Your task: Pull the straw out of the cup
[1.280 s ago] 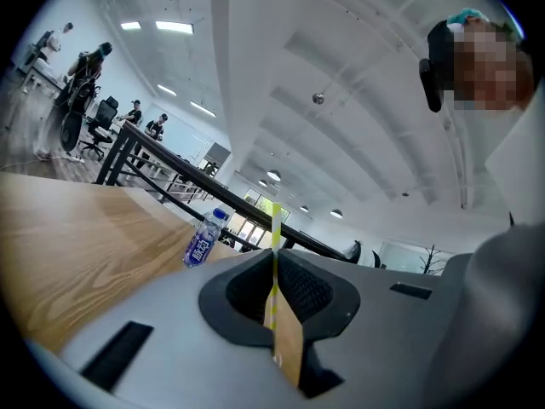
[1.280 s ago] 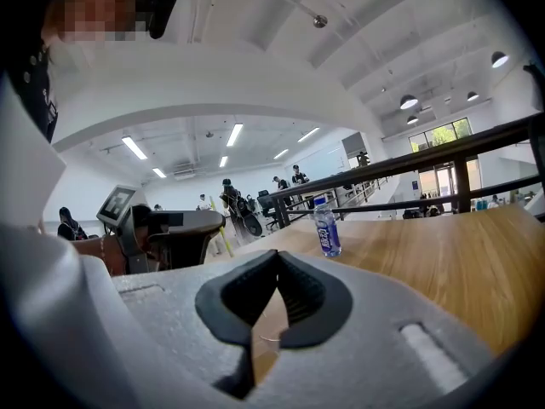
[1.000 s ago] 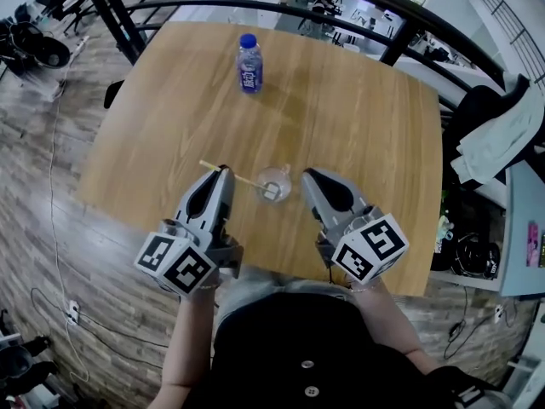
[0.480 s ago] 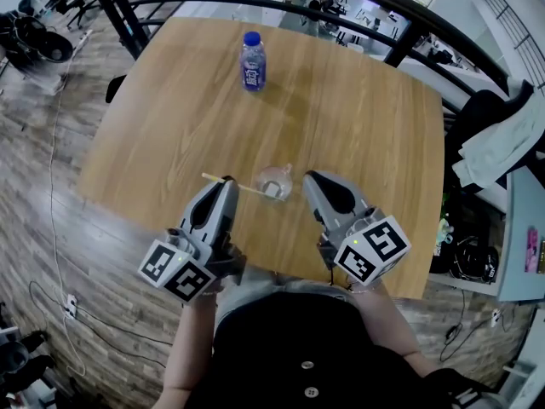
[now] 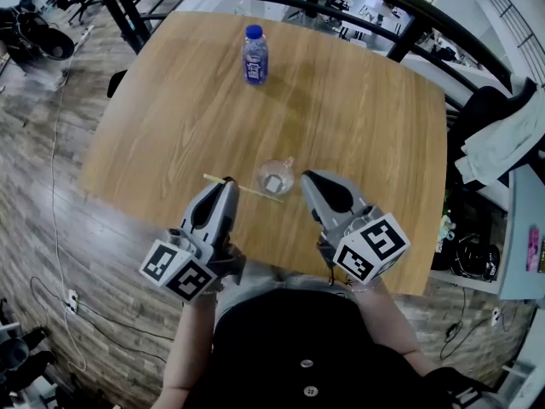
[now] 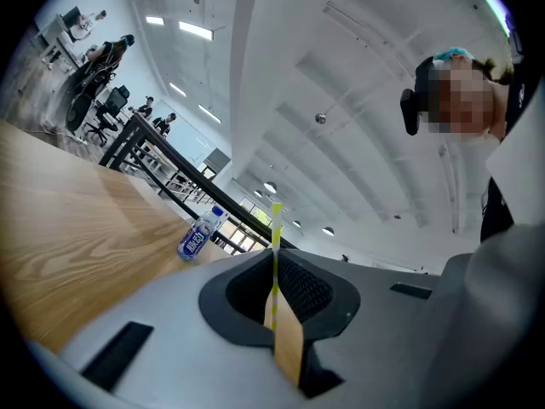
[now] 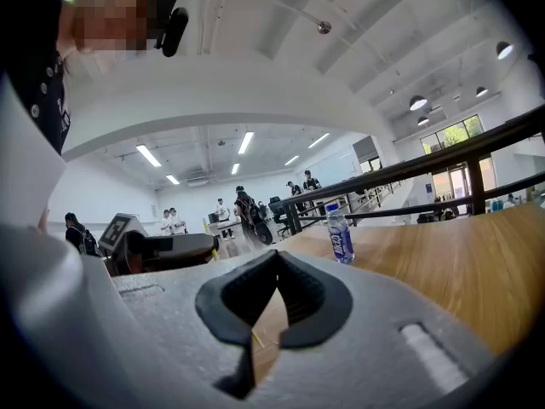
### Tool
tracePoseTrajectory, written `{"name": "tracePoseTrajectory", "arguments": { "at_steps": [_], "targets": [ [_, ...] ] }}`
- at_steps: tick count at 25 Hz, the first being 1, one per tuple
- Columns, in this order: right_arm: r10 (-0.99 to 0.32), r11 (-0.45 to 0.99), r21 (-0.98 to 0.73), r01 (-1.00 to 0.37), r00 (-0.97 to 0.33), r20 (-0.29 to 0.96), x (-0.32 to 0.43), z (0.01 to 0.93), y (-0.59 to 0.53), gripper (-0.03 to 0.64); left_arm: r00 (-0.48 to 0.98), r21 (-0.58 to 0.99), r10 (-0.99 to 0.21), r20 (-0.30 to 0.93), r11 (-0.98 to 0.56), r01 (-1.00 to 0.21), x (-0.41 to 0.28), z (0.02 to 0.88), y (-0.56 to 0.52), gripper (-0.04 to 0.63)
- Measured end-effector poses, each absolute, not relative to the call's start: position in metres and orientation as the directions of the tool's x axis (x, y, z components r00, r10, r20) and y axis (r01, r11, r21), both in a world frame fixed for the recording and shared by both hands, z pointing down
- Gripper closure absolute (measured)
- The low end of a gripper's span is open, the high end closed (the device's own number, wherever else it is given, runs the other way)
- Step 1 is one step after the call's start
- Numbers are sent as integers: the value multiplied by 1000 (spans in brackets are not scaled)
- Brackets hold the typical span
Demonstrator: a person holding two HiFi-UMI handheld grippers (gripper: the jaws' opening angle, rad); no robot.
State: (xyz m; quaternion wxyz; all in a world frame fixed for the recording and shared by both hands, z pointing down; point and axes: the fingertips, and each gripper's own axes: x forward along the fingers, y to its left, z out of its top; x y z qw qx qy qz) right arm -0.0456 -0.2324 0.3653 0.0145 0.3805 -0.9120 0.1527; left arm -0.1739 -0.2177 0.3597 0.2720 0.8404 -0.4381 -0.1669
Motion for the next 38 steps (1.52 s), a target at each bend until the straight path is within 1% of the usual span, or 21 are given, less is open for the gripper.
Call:
{"name": "tracePoseTrajectory", "arguments": {
  "at_steps": [16,38],
  "targets": [
    [-664,690,-250,-679,-731,155,-56,368,-226,618,563,614,-823,-68,-480,-627,-178,357,-214,565],
    [-629,720,-245,-649,-760,165,-62,369,-221,618,582,632,-812,-45,-474,-613,-172,361,-214,565]
  ]
}}
